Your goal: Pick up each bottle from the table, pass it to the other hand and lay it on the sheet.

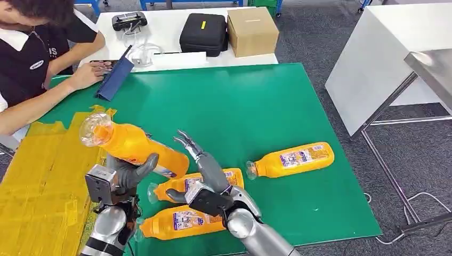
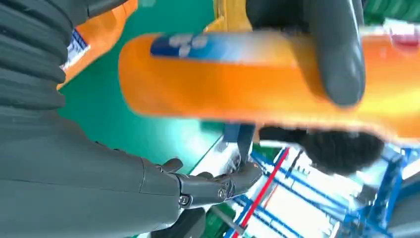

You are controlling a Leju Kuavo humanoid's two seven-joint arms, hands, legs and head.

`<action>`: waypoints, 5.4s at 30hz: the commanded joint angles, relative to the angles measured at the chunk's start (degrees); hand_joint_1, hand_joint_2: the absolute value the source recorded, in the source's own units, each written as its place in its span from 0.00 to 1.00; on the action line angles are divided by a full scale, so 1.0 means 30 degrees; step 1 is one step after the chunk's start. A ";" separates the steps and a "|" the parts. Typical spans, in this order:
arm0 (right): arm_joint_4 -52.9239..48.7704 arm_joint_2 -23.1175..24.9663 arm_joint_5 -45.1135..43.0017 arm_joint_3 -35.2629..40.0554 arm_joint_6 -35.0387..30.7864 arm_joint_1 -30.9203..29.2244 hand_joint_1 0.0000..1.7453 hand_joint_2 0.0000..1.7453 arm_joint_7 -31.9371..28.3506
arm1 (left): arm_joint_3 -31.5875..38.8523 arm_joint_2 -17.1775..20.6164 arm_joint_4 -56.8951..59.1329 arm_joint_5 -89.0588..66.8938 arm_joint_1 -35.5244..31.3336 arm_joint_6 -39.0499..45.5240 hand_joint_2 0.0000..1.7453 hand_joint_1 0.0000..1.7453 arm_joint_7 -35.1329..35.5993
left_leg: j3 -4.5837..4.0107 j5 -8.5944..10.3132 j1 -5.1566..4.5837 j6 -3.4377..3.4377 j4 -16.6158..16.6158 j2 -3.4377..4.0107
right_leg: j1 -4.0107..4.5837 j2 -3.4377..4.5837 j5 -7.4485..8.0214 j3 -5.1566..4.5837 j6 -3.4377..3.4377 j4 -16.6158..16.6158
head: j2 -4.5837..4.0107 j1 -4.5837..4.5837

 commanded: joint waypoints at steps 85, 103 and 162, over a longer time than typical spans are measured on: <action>-0.6541 -0.4914 0.6016 -0.6208 -0.2322 0.2159 0.00 1.00 0.2181 | 0.6934 0.5069 1.1883 -2.6118 -0.4527 0.8787 1.00 0.00 0.8425 | 0.0005 0.0014 0.0039 -0.0076 0.0006 -0.0017 | 0.0039 -0.0002 0.0019 -0.0015 -0.0091 0.0029 | 0.0000 0.0000; -0.6541 -0.4914 0.6016 -0.6208 -0.2322 0.2159 0.00 1.00 0.2181 | 0.6934 0.5069 1.1883 -2.6118 -0.4527 0.8787 1.00 0.00 0.8425 | 0.0044 -0.0009 0.0057 -0.0090 0.0019 -0.0029 | 0.0055 -0.0003 -0.0001 0.0028 -0.0108 0.0035 | 0.0000 0.0000; 0.0673 -1.2612 1.0987 -0.6137 0.4485 -0.0949 0.00 1.00 0.2609 | 0.5635 0.1003 -0.0300 -0.2763 -0.0257 -0.0710 1.00 0.00 0.0703 | -0.0012 0.0008 -0.0002 0.0029 0.0026 -0.0094 | 0.0001 -0.0052 0.0069 0.0054 -0.0016 -0.0058 | 0.0000 -0.0095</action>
